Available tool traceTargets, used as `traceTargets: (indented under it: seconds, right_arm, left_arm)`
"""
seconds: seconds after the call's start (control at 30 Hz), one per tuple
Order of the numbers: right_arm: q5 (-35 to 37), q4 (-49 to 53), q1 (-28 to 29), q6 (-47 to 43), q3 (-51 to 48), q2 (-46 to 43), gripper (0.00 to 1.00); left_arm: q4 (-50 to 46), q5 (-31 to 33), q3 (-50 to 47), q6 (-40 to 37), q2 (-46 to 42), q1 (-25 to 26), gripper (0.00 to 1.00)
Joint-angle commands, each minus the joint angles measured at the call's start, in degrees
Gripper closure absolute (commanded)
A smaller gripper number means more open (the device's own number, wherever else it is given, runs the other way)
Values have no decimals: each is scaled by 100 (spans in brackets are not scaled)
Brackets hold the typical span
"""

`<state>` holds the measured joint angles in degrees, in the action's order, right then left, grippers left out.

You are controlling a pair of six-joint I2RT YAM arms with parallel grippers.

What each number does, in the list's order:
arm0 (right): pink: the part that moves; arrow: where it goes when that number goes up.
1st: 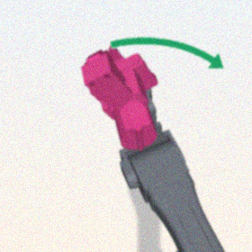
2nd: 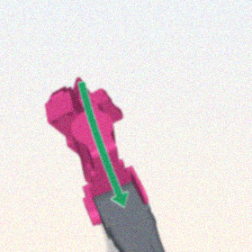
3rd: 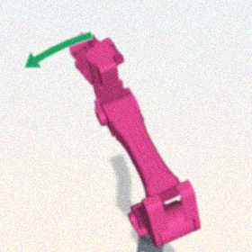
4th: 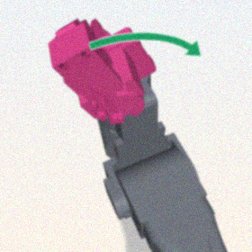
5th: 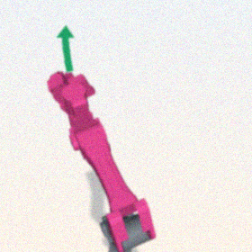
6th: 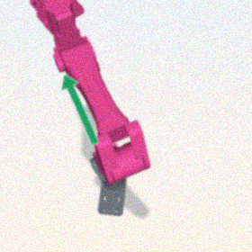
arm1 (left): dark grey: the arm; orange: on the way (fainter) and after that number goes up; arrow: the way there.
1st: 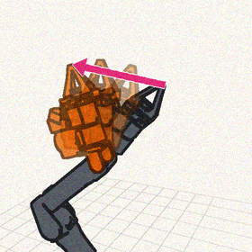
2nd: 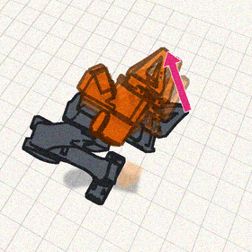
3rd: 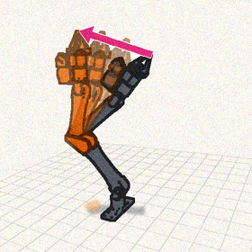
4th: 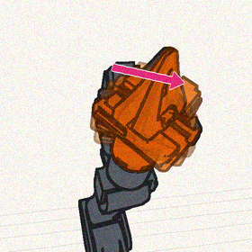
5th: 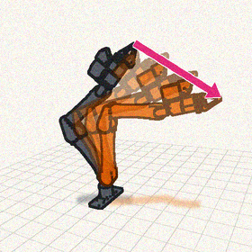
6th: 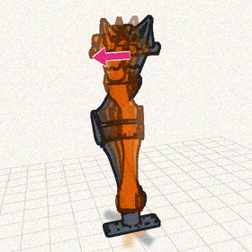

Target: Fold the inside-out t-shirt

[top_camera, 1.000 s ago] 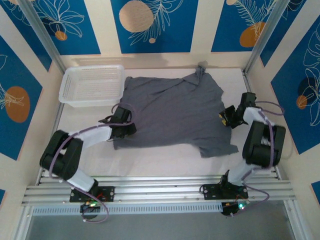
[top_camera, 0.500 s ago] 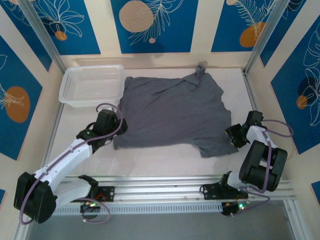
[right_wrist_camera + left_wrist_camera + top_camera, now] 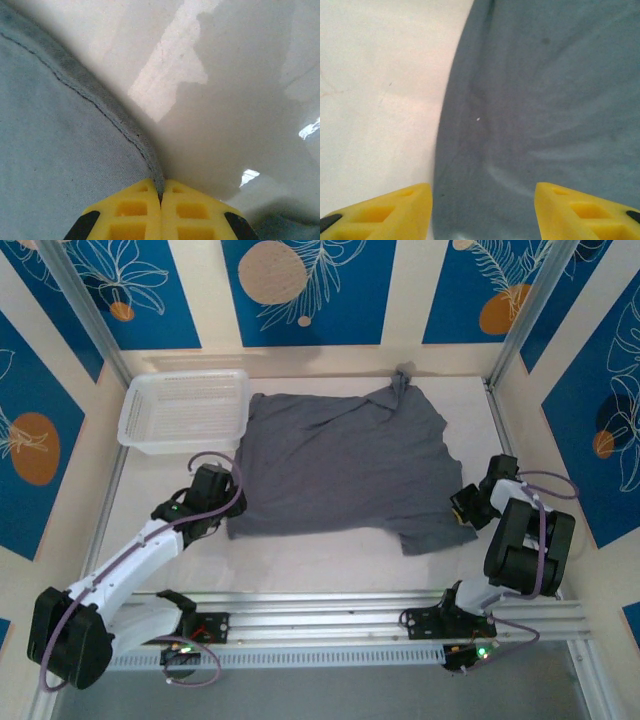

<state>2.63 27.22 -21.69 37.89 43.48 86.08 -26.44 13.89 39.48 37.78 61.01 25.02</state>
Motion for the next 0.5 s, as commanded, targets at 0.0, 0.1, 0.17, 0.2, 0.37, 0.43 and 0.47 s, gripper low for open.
traceTargets:
  seconds: [0.0,0.1,0.17,0.2,0.37,0.43,0.47]
  right_arm:
    - [174,52,16,109,-41,-646,100]
    - [352,136,15,314,-233,-1370,100]
    - [426,153,12,415,-353,-1750,100]
    - [419,167,8,437,-383,-1885,100]
    - [349,279,7,386,-339,-2004,100]
    - [276,255,15,393,-345,-1949,100]
    - [258,241,24,418,-362,-1918,100]
  left_arm:
    - [-531,-264,-109,268,183,-135,45]
    - [-594,-752,-125,461,554,-234,47]
    - [-578,-820,-157,614,809,-290,50]
    - [-545,-869,-176,719,919,-345,52]
    - [41,-1374,-426,948,1105,-478,55]
    - [287,-1709,-512,955,1136,-491,56]
    - [302,-1794,-528,974,1148,-495,57]
